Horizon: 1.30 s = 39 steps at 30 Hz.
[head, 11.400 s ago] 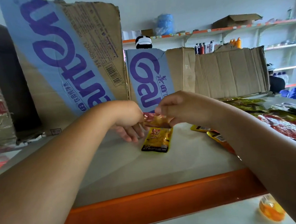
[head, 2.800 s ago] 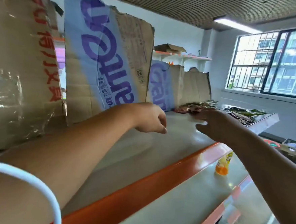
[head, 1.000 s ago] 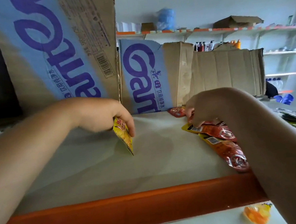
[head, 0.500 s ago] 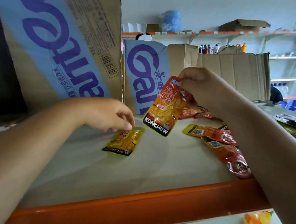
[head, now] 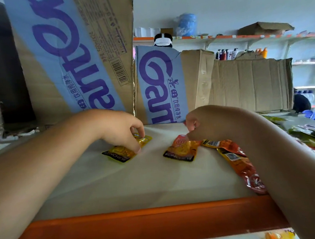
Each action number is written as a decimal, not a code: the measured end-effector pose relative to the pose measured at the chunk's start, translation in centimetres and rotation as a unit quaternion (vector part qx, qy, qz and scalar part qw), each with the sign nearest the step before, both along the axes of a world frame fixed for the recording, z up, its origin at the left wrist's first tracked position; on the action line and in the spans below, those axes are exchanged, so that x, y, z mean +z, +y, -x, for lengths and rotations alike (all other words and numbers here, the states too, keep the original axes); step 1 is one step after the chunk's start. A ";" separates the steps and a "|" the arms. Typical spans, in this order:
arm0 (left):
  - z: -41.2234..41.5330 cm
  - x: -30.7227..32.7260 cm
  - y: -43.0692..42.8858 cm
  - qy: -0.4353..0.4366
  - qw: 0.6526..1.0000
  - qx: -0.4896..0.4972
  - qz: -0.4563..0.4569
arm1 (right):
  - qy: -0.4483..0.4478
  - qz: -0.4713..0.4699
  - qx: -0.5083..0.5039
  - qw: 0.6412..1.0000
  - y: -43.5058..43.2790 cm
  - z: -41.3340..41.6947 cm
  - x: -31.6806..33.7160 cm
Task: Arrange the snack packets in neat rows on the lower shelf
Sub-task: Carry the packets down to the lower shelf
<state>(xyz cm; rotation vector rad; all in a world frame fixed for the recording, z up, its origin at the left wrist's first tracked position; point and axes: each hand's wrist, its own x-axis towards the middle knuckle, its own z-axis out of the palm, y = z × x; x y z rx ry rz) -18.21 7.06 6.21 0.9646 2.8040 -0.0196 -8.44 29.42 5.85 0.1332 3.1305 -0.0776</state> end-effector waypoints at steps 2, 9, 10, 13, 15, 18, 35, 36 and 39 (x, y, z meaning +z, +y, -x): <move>0.2 -0.1 0.0 -0.011 1.000 0.025 0.004 | -0.013 0.024 0.024 0.999 -0.2 0.0 -0.1; 0.1 0.4 0.0 -0.029 0.999 0.036 0.016 | -0.027 0.063 0.135 0.988 -3.2 -0.9 -0.2; 0.0 0.5 0.0 -0.027 0.999 0.033 0.019 | -0.025 0.066 0.138 0.988 -3.6 -0.9 -0.1; -0.1 0.6 0.1 -0.027 0.999 0.033 0.030 | -0.032 0.034 0.122 0.991 -3.5 -1.0 -0.2; -0.1 0.6 0.2 -0.028 0.998 0.031 0.041 | -0.023 0.022 0.112 0.993 -3.1 -0.8 -0.2; -0.1 0.6 0.3 -0.019 0.999 0.016 0.042 | -0.020 0.010 0.104 0.994 -2.8 -0.4 -0.4; -2.1 -0.1 -5.5 0.048 0.998 -0.016 0.024 | -0.067 -0.021 0.073 0.995 -5.4 -1.0 0.0; -2.1 -0.4 -6.9 0.046 0.999 -0.010 0.014 | -0.060 -0.013 0.077 0.995 -6.4 -1.3 -0.2; -1.9 -0.9 -12.2 0.029 0.999 0.017 -0.013 | -0.037 0.017 0.093 0.995 -10.5 -1.9 -0.8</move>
